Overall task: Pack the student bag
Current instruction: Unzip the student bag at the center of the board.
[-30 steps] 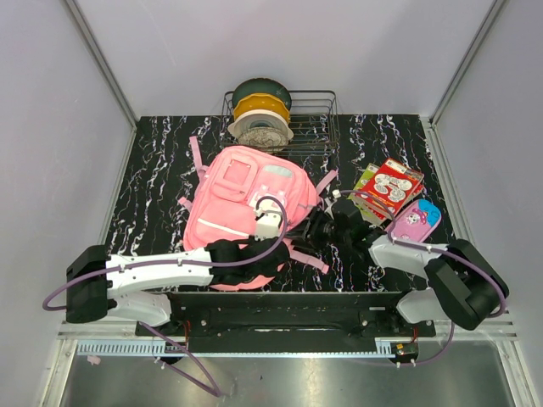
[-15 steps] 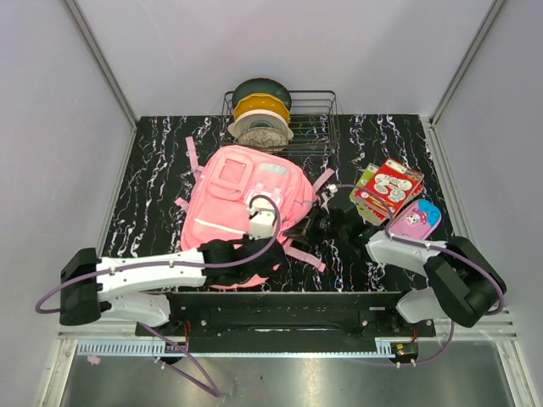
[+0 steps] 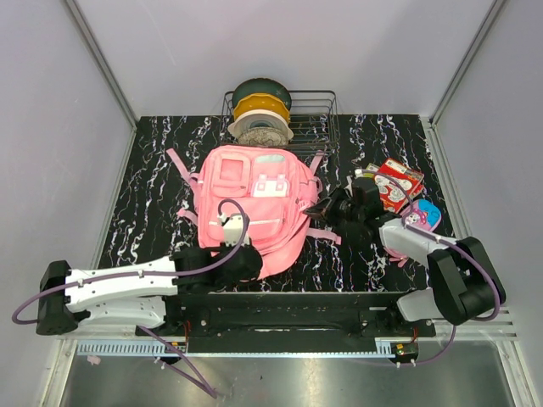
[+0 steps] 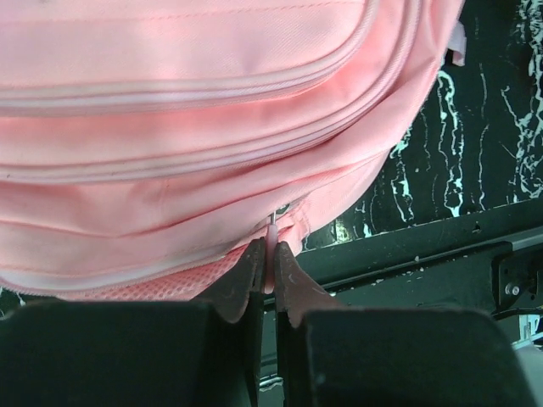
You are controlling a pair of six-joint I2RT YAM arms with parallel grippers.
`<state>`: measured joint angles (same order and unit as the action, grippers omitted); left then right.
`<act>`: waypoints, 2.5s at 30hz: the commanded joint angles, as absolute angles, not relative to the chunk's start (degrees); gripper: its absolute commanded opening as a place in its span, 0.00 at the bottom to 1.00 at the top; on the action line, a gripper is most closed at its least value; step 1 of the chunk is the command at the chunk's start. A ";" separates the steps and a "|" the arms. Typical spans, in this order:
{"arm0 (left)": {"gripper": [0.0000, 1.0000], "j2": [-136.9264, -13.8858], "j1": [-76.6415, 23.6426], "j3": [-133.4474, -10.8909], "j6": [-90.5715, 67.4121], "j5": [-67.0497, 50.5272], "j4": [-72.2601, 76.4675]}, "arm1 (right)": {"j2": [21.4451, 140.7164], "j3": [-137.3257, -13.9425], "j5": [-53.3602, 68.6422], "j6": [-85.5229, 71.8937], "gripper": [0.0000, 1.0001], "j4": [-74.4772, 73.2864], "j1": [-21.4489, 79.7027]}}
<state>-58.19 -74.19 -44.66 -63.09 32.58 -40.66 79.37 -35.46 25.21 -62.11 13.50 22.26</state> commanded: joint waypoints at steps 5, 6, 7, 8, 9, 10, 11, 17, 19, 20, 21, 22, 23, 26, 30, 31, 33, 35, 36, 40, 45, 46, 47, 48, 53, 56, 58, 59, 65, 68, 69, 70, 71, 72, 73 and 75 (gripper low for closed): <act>0.00 -55.55 -74.00 -42.63 -69.09 37.70 -50.19 | 81.91 -42.09 27.49 -54.33 0.01 13.45 16.26; 0.00 -55.63 -74.00 -42.97 -67.17 37.71 -48.45 | 82.44 -43.49 33.08 -52.40 0.15 13.19 16.17; 0.00 -55.55 -74.00 -43.15 -65.76 37.36 -47.04 | 82.18 -43.33 35.14 -52.56 0.30 13.27 16.26; 0.00 -55.89 -74.00 -43.50 -64.35 37.27 -43.89 | 81.13 -42.55 36.55 -53.08 0.42 14.49 16.35; 0.00 -56.42 -74.00 -44.46 -61.73 37.09 -42.29 | 79.56 -40.10 36.74 -54.39 0.59 14.50 16.26; 0.00 -57.03 -74.00 -45.08 -60.39 37.00 -40.80 | 75.36 -38.95 35.96 -54.58 0.66 13.63 16.35; 0.00 -58.96 -74.00 -45.87 -59.16 37.00 -38.26 | 72.89 -38.07 35.08 -53.97 0.69 10.06 16.35; 0.00 -69.50 -74.00 -55.18 -51.86 35.86 -32.44 | 58.63 -33.40 32.00 -55.10 0.72 -4.29 21.69; 0.00 -71.18 -74.09 -57.82 -49.58 35.25 -31.12 | 56.44 -31.21 30.68 -56.42 0.69 -5.10 23.46; 0.00 -72.32 -74.00 -58.53 -49.14 35.16 -30.85 | 56.08 -30.24 30.33 -58.51 0.69 -4.58 24.25; 0.00 -72.59 -74.09 -59.67 -48.09 34.98 -30.50 | 55.90 -28.32 30.06 -59.23 0.69 -3.70 25.56; 0.00 -72.77 -74.09 -59.94 -47.55 34.20 -29.98 | 56.16 -27.78 29.62 -59.67 0.68 -2.73 26.45; 0.00 -72.77 -74.09 -60.03 -47.03 33.67 -28.67 | 56.68 -27.60 28.92 -60.20 0.67 -2.99 27.06; 0.00 -72.95 -74.09 -60.12 -46.14 33.31 -27.69 | 58.35 -28.21 26.28 -59.51 0.67 -4.21 29.35; 0.00 -73.21 -74.09 -60.21 -46.23 33.66 -28.12 | 59.50 -29.97 23.31 -58.01 0.66 -6.85 31.55; 0.00 -73.30 -74.09 -60.12 -46.40 33.40 -27.95 | 59.50 -30.06 22.86 -57.92 0.65 -7.46 31.90; 0.00 -73.04 -74.09 -59.77 -46.41 32.79 -27.16 | 59.68 -28.83 22.15 -58.53 0.61 -5.46 31.90; 0.00 -72.95 -74.09 -59.50 -46.32 31.82 -25.85 | 60.90 -28.22 21.88 -59.41 0.55 -2.12 31.90; 0.00 -72.95 -74.18 -59.07 -46.06 31.21 -25.32 | 61.78 -28.04 22.23 -59.59 0.52 -0.80 31.90; 0.00 -72.16 -74.62 -57.83 -44.30 29.80 -22.15 | 67.75 -29.18 22.50 -59.33 0.37 5.17 31.90; 0.00 -70.93 -74.71 -56.16 -43.77 29.88 -21.09 | 69.52 -31.72 21.28 -58.01 0.04 6.59 31.90; 0.00 -70.58 -74.71 -55.90 -43.77 29.97 -21.01 | 68.30 -32.16 20.05 -57.40 0.00 4.76 31.90; 0.00 -70.40 -74.71 -55.46 -44.03 30.06 -21.27 | 67.51 -33.13 18.82 -56.09 0.00 3.79 31.90; 0.00 -70.31 -74.71 -55.20 -44.29 30.41 -21.70 | 66.63 -33.66 16.72 -55.29 0.00 3.00 31.90; 0.00 -68.65 -74.71 -52.22 -47.19 31.81 -25.39 | 62.41 -37.52 9.94 -50.72 0.00 -4.47 30.24; 0.00 -66.63 -74.62 -49.41 -50.26 33.74 -29.17 | 62.49 -38.49 12.37 -49.40 0.00 -5.36 25.06; 0.00 -64.53 -74.62 -47.73 -51.50 34.89 -31.36 | 62.84 -38.76 13.97 -48.35 0.00 -5.36 21.99; 0.00 -63.82 -74.53 -46.16 -52.55 35.33 -31.99 | 63.10 -39.46 14.84 -47.82 0.00 -5.45 19.97; 0.00 -59.15 -73.74 -41.14 -56.15 35.86 -36.20 | 64.86 -43.76 15.29 -44.30 0.00 -7.38 16.97; 0.00 -57.48 -73.74 -38.85 -58.18 35.60 -37.27 | 65.48 -45.87 15.73 -42.98 0.00 -8.17 15.12; 0.00 -57.13 -73.74 -38.24 -58.53 35.77 -37.27 | 66.17 -46.49 16.34 -42.80 0.00 -8.43 14.25; 0.00 -56.61 -73.74 -37.62 -58.88 35.95 -37.27 | 66.70 -47.63 17.13 -42.45 0.00 -8.44 14.15; 0.00 -56.51 -73.74 -37.62 -58.71 36.12 -37.09 | 67.32 -48.07 19.57 -42.36 0.00 -8.52 14.15; 0.00 -56.60 -73.74 -37.79 -58.19 36.21 -36.83 | 68.19 -48.42 20.99 -42.54 0.00 -8.53 14.15; 0.00 -56.95 -73.74 -38.75 -56.97 36.21 -35.78 | 68.38 -47.82 22.75 -43.58 0.03 -8.18 14.24; 0.00 -57.91 -73.74 -39.90 -55.20 35.86 -33.85 | 67.16 -46.68 27.41 -44.99 0.31 -6.77 14.15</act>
